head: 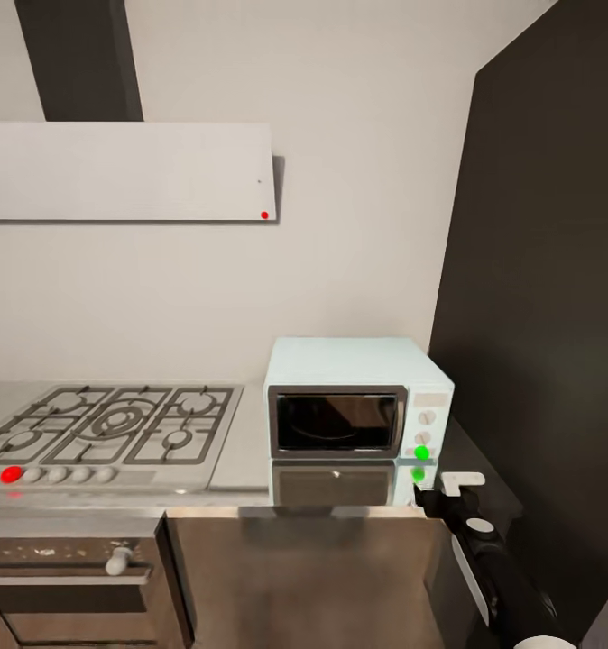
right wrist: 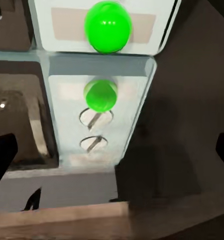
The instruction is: In the kitchen, take the popcorn bag from the countertop, put it into the microwave, and heat it until the popcorn is cooked so the cooked popcorn ends up inside the bag.
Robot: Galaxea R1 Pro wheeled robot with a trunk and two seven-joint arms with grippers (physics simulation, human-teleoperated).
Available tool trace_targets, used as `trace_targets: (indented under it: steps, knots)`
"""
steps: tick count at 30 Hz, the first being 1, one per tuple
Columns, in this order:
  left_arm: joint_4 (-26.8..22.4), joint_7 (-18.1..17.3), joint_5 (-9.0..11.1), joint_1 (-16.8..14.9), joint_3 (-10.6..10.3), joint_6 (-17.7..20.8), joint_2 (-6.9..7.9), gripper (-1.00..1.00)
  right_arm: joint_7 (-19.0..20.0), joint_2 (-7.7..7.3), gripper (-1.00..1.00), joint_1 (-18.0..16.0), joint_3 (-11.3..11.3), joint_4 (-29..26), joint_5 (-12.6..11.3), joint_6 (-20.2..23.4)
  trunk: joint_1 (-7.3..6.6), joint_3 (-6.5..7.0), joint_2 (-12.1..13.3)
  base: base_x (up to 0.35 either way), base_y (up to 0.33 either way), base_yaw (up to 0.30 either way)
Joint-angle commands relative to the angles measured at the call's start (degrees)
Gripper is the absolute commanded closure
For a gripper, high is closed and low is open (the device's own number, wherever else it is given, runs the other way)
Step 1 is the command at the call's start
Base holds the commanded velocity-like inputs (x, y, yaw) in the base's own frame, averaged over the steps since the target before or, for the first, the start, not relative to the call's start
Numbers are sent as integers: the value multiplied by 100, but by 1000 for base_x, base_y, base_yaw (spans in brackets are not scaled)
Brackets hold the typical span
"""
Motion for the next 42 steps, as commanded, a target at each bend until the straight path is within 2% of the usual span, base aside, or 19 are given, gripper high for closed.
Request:
trace_targets:
  steps: [1,4,7,9,10,12,13,14,19,23,24,29,30,31,34,35,37,40,42]
  knots:
    - [-11,-11,-1,-2,43,37,1,-100,-2,4,-100,-3,2,-9,56,-114,-1,-10,-9,-312,0,0]
    - [-11,-11,3,-2,43,37,2,-100,-2,4,-100,-3,9,9,56,-594,-1,-10,-9,-329,0,0]
    - [-11,-11,2,-3,43,37,5,-100,-2,5,-100,-3,11,274,62,-746,-1,-10,-9,-339,0,0]
    - [-11,-11,3,-2,43,37,8,-100,-8,7,-100,-3,11,775,64,-944,-1,-10,-9,-323,29,0]
    - [-11,-11,4,-4,48,34,8,-100,-10,6,-100,-3,10,1263,64,-1321,-1,-10,-9,-142,48,0]
    - [-13,-11,6,-5,50,31,9,-100,-11,5,-100,-3,6,1784,64,-1715,-1,-10,-9,-74,25,0]
    - [-16,-11,7,-6,51,25,9,-100,-19,5,-100,-3,4,2251,64,-1943,-1,-10,-9,-30,10,0]
    - [-17,-11,7,-7,51,23,9,-100,-23,6,-100,-3,6,2512,64,-2032,-1,-10,-9,-19,6,0]
    - [-19,-11,6,-4,50,20,9,-100,-28,1,-100,-3,11,3902,70,-2188,-1,-10,-9,-5,2,0]
    - [-20,-11,7,-3,52,20,9,-100,-29,-5,-100,9,23,5397,73,-2215,-1,-10,-9,0,0,0]
    - [-20,-11,3,-3,52,20,9,-100,-30,-8,-100,41,26,5551,73,-2216,-1,-10,-9,0,0,0]
    - [-20,-11,6,-3,52,20,9,-100,-30,-10,-100,181,29,5704,76,-2213,-1,-10,-9,0,0,0]
    - [-55,-17,-1,-5,52,20,-246,-100,-29,-10,-100,208,29,5713,87,-2216,-1,-10,-9,0,0,0]
    - [-55,-17,-1,-2,52,20,-246,-100,-30,-10,-100,209,29,5719,83,-2075,-1,-10,-9,0,0,0]
    - [-55,-18,-1,-6,52,20,-246,-100,-22,-10,-100,493,29,5721,86,-1614,-1,-10,-9,0,0,0]
    - [-55,-16,-1,-4,52,20,-246,-100,-17,-6,-100,626,29,5721,89,-1448,-1,-10,-9,0,0,0]
    - [-55,-17,-1,-4,52,20,-246,-100,-5,5,-100,1160,29,5721,90,-1224,-1,-10,-9,0,0,0]
    - [-55,-18,-1,-2,52,20,-246,-100,-3,22,-100,1920,29,5721,87,-1185,-1,-10,-9,0,0,0]
    - [-55,-19,-1,0,52,20,-246,-100,-4,31,-100,2177,25,5721,89,-1185,-1,-10,-9,0,0,0]
